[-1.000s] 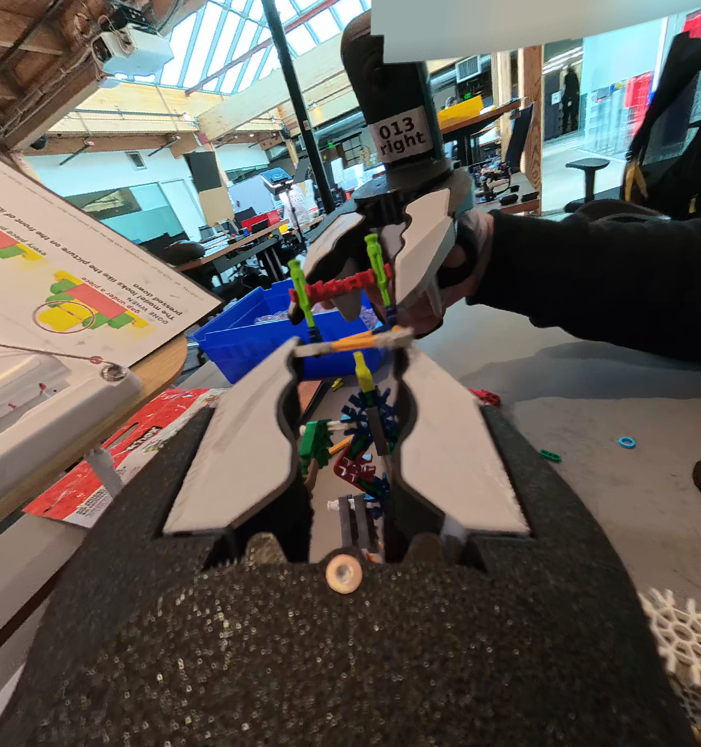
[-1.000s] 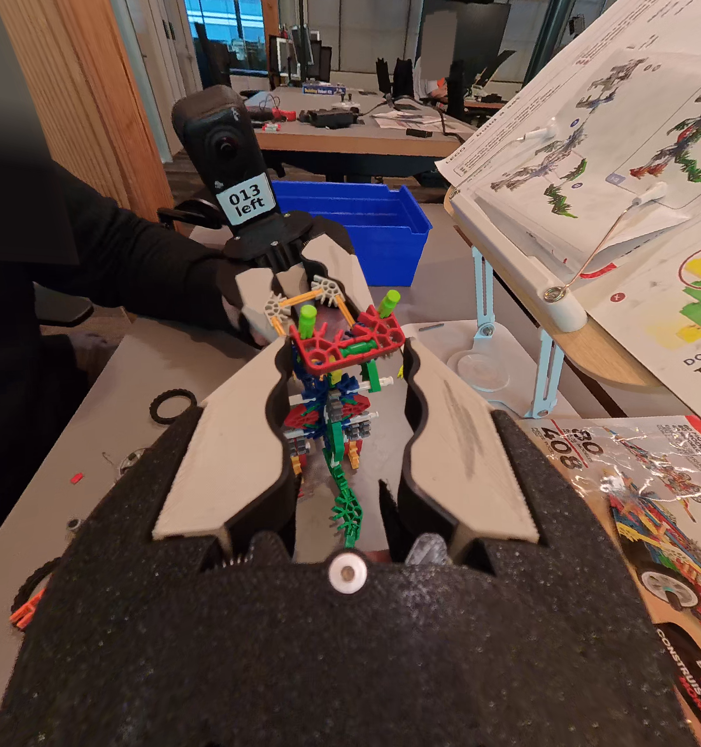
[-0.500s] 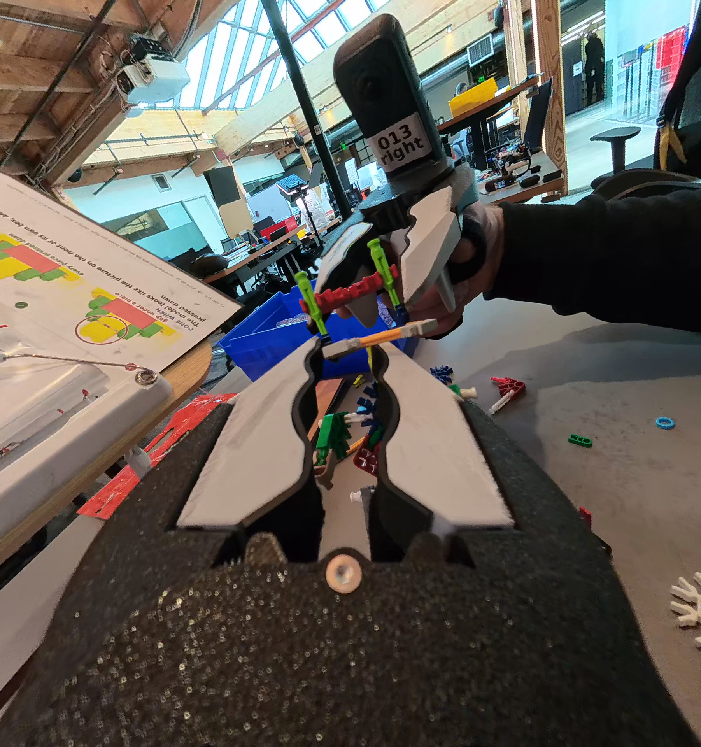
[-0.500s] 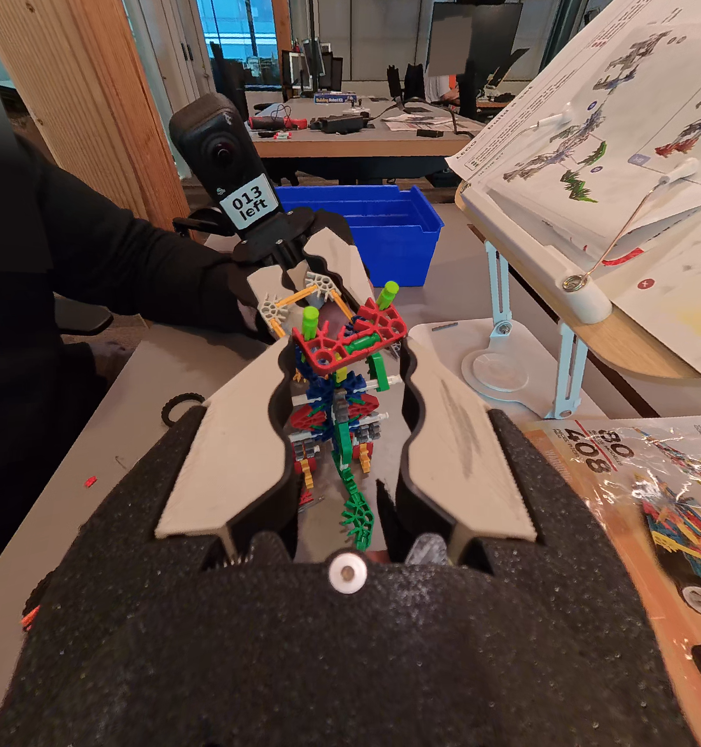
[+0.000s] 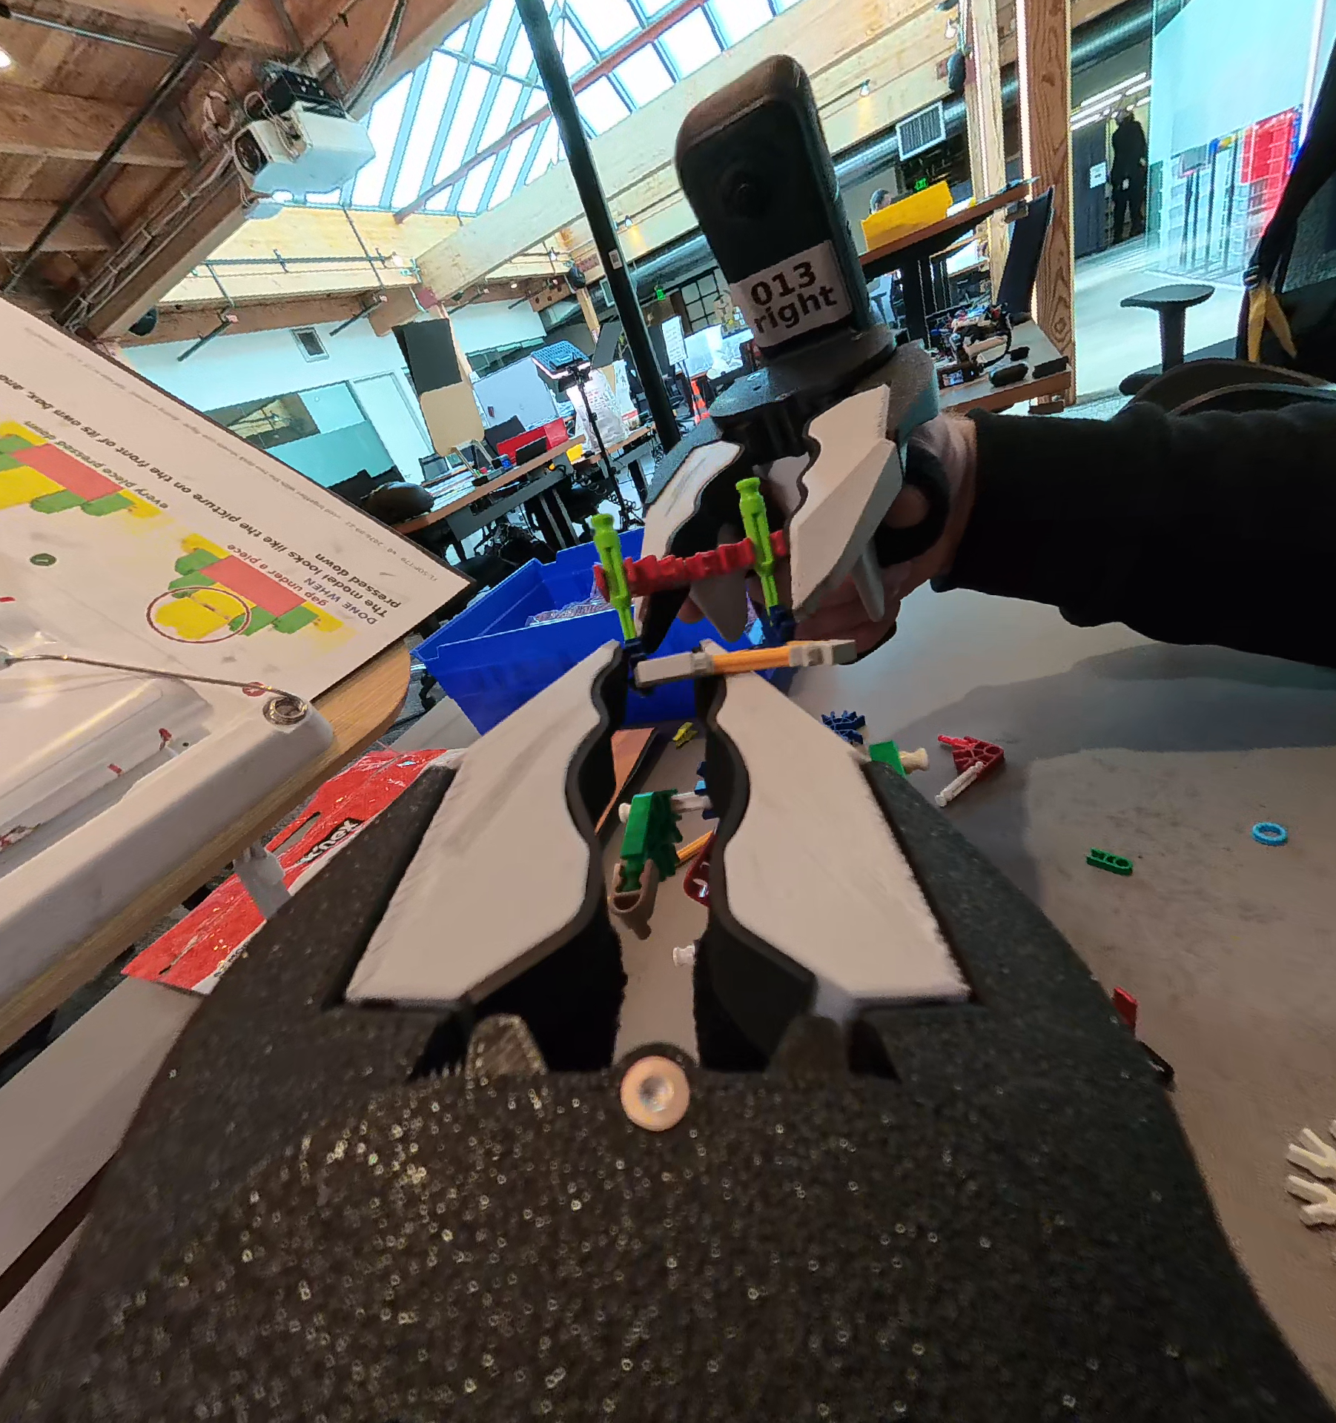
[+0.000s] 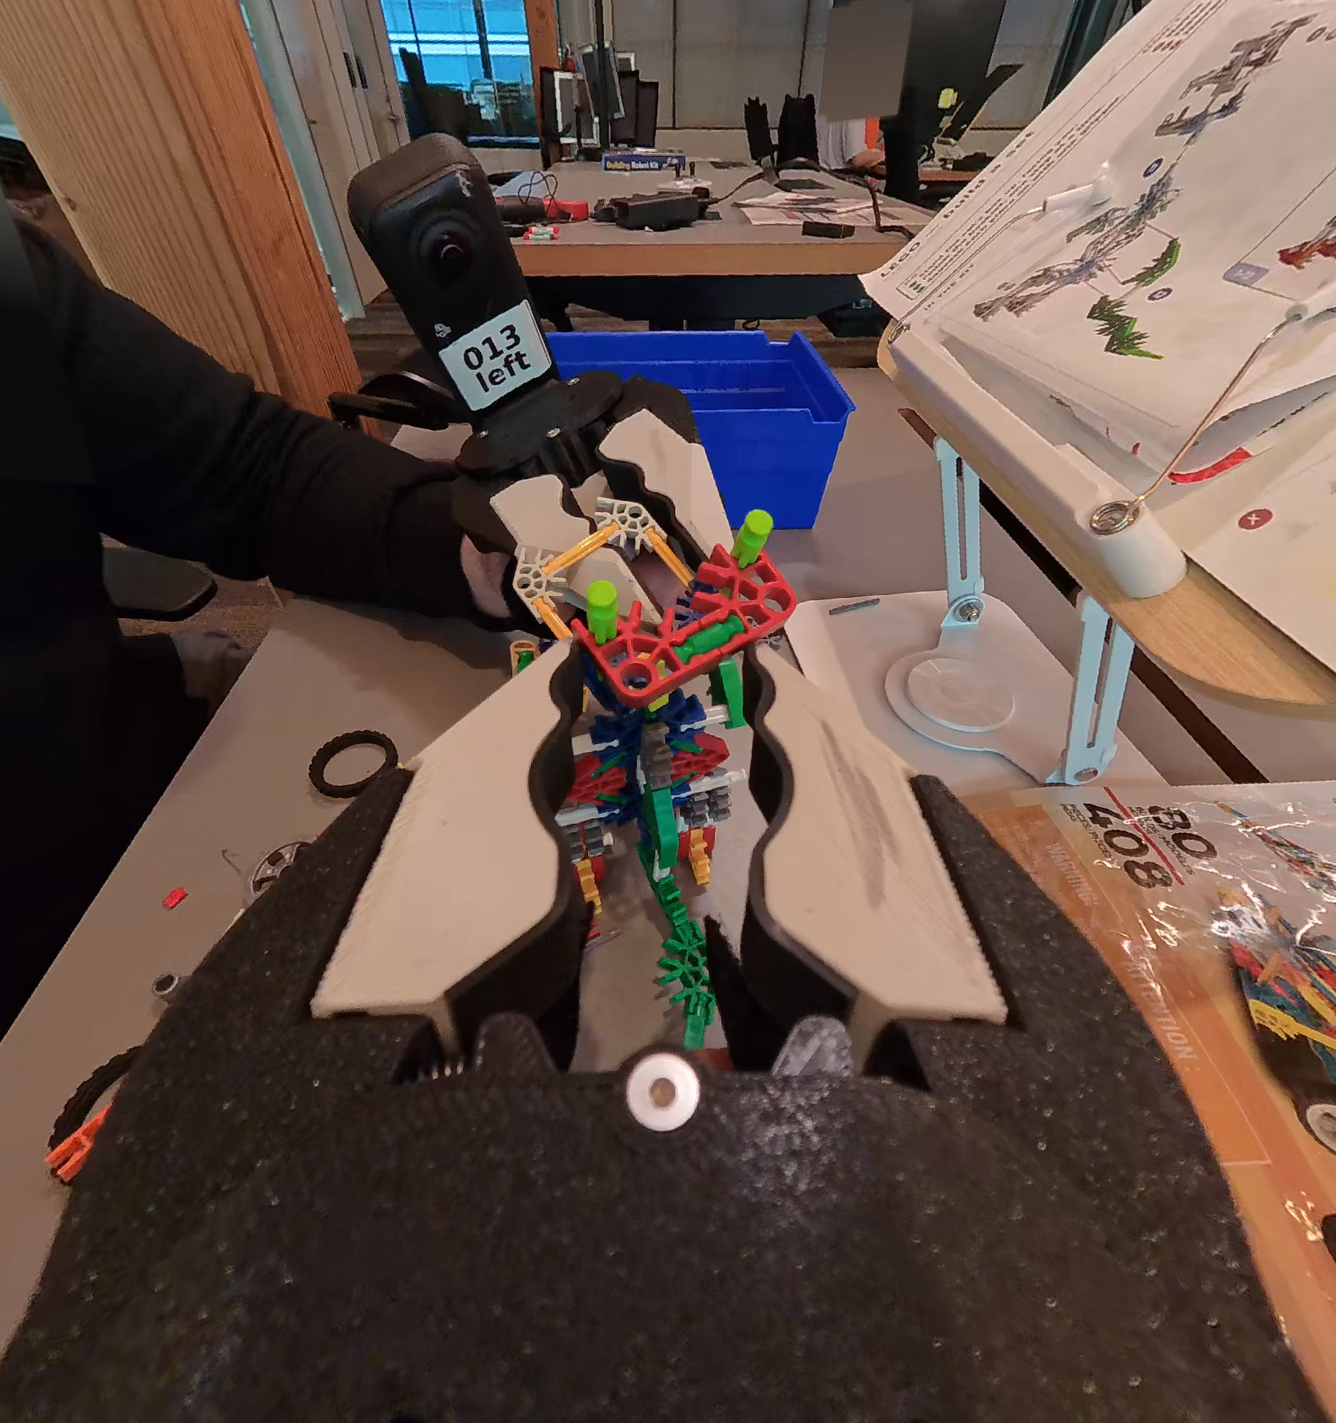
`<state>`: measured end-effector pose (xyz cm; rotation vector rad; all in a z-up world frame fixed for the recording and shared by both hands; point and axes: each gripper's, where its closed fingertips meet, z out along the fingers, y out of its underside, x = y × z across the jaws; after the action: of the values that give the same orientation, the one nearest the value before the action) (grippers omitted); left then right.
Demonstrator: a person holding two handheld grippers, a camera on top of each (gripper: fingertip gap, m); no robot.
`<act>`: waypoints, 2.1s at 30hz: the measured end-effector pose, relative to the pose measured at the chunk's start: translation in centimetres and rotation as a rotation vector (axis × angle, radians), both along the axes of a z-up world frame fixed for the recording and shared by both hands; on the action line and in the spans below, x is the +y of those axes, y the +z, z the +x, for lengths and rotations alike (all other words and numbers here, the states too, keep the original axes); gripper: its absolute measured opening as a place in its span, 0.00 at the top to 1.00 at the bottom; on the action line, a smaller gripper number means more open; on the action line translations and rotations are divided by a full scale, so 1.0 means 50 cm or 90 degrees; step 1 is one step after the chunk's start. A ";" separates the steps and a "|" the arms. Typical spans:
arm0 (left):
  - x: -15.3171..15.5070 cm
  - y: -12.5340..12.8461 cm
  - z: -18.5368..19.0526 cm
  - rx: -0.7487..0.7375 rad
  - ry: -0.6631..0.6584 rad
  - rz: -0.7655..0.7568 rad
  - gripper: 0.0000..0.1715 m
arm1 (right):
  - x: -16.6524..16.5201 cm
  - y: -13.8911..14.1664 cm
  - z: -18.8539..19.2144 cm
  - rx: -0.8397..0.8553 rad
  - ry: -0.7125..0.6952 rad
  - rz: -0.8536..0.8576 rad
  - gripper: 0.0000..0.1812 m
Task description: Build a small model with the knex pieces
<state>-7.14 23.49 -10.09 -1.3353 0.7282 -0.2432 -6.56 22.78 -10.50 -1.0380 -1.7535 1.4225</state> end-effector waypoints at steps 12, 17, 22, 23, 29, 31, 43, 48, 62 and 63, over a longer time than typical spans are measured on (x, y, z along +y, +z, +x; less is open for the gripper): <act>-0.001 -0.001 -0.002 -0.007 0.004 0.009 0.93 | -0.005 -0.001 -0.001 0.002 0.009 -0.011 0.78; -0.001 0.000 -0.004 -0.010 0.002 0.012 0.94 | -0.008 0.001 0.001 0.003 0.018 -0.029 0.78; -0.003 -0.001 -0.005 -0.012 -0.002 0.012 0.93 | 0.000 0.016 0.015 0.018 0.032 -0.076 0.77; -0.002 -0.001 -0.005 -0.015 -0.002 0.011 0.93 | 0.006 0.019 0.019 0.024 0.036 -0.098 0.78; 0.001 0.000 -0.011 -0.028 0.001 0.009 0.93 | 0.018 0.008 0.022 0.011 0.056 -0.158 0.83; 0.001 0.000 -0.011 -0.028 0.001 0.008 0.93 | 0.018 0.010 0.029 0.016 0.065 -0.168 0.84; 0.000 -0.001 -0.008 -0.039 -0.008 0.004 0.94 | 0.041 -0.008 0.014 -0.006 0.043 -0.214 0.93; -0.001 -0.001 -0.008 -0.038 -0.008 0.005 0.94 | 0.013 -0.014 -0.011 -0.024 0.048 -0.193 0.93; -0.003 0.000 -0.016 -0.052 -0.003 0.010 0.94 | 0.003 -0.012 -0.027 -0.027 0.068 -0.262 0.89; -0.002 -0.001 -0.018 -0.056 -0.004 0.006 0.93 | 0.005 -0.015 -0.029 -0.034 0.068 -0.270 0.88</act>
<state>-8.03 23.40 -10.13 -1.3059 0.6587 -0.3008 -8.00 23.03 -11.24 -1.2189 -1.5982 1.9038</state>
